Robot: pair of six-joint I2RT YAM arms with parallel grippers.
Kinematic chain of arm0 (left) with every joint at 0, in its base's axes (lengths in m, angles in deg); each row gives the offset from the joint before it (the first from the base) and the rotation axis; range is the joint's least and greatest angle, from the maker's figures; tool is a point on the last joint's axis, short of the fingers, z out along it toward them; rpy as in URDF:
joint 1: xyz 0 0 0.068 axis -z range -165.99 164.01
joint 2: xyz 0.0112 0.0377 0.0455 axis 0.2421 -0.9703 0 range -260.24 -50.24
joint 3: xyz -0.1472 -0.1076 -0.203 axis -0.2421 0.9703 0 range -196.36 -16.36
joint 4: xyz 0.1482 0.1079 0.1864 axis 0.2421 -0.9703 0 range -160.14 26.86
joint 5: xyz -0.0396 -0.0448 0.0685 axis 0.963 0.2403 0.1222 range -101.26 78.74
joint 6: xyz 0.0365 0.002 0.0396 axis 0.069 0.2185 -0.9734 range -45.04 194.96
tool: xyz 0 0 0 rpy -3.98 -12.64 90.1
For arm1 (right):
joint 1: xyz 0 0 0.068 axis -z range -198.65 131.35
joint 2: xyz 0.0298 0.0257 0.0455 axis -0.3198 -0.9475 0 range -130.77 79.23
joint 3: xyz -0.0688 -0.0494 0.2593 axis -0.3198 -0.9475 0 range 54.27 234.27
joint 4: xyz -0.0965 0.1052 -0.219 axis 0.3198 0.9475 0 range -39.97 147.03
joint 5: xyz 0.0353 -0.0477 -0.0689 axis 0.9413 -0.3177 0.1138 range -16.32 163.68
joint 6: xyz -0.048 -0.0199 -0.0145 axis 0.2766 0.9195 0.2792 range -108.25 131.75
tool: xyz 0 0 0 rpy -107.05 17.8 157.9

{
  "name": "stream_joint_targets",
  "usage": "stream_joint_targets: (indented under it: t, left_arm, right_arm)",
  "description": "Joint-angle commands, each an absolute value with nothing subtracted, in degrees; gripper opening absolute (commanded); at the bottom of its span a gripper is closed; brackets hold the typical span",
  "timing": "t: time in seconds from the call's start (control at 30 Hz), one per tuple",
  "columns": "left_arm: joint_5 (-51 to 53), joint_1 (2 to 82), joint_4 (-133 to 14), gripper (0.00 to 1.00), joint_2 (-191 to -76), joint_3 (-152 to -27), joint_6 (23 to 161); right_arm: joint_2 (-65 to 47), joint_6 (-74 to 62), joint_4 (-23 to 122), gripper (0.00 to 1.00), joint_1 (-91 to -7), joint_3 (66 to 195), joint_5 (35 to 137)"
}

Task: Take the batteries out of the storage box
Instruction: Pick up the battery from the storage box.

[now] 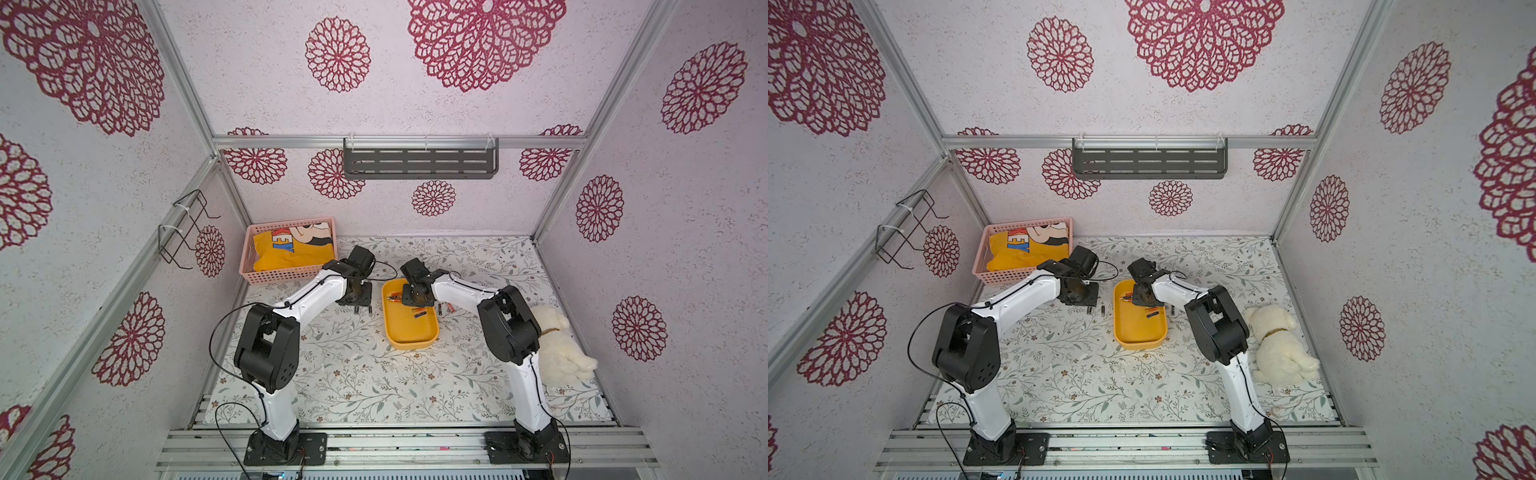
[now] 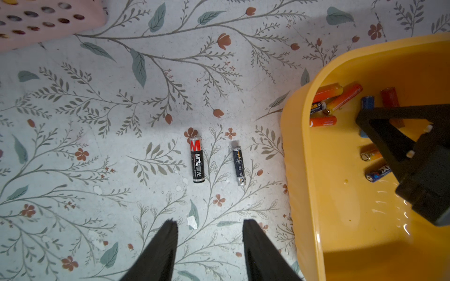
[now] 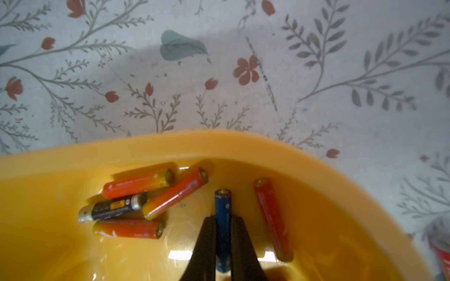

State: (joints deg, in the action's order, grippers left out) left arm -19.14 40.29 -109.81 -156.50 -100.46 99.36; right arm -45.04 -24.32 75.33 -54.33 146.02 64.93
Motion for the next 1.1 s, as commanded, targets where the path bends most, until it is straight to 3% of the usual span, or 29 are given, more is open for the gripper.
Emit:
stream_joint_targets:
  t: [0.0,0.53,0.77,1.07]
  left_arm:
    - [-19.41,40.73,-110.09,0.47,-158.09,-102.18,98.72]
    - [-23.76,41.94,-108.23,0.47,-154.43,-100.78,98.95]
    - [-25.07,43.98,-108.35,0.46,-153.34,-102.17,96.5]
    - [-25.68,47.33,-102.93,0.46,-150.87,-100.1,92.2]
  right_arm:
    - [-42.84,-24.99,77.83,0.0,-54.6,143.28,67.37]
    - [-31.03,-22.27,67.89,0.0,-52.24,138.59,74.08]
    - [-25.8,-18.39,72.46,0.0,-50.32,138.35,68.05]
    - [-21.15,-11.26,69.47,0.0,-42.43,126.49,63.4]
